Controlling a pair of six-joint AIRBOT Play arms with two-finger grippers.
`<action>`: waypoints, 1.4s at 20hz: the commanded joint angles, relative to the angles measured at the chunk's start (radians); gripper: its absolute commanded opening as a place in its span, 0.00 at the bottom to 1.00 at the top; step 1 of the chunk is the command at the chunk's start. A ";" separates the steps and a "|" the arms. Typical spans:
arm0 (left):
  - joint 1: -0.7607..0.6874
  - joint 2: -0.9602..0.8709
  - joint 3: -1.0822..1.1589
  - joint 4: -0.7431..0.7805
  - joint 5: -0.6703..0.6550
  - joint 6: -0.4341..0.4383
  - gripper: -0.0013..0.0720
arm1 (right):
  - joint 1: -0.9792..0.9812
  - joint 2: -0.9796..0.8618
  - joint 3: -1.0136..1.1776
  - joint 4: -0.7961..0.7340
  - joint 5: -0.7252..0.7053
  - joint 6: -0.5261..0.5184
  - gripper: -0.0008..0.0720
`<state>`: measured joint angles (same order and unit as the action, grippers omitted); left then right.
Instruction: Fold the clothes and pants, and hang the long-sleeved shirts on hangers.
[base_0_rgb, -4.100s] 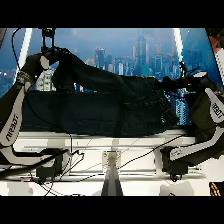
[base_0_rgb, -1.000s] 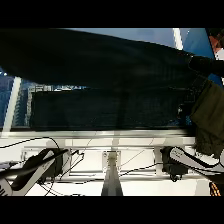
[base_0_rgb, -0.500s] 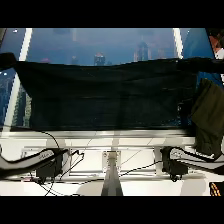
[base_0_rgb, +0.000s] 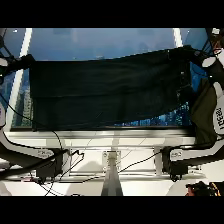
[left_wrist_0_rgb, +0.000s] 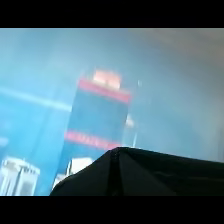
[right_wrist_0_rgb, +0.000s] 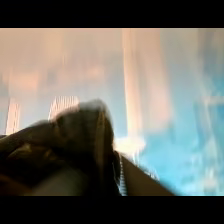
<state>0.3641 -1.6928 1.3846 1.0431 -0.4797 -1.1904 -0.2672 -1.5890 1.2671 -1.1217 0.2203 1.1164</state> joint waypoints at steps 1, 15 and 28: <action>-0.033 -0.013 0.000 -0.013 0.114 0.011 0.99 | 0.021 -0.029 0.000 0.000 -0.119 0.001 0.75; -0.048 0.393 0.000 0.002 -0.365 0.080 0.76 | -0.227 0.476 -0.023 -0.152 1.050 0.125 0.04; -0.059 0.432 0.000 0.000 -0.473 0.080 0.76 | -0.303 0.742 -0.697 -0.144 0.742 0.657 0.95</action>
<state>0.3054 -1.2617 1.3846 1.0420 -0.9443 -1.1103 -0.5678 -0.8417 0.6456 -1.2766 1.1034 1.6501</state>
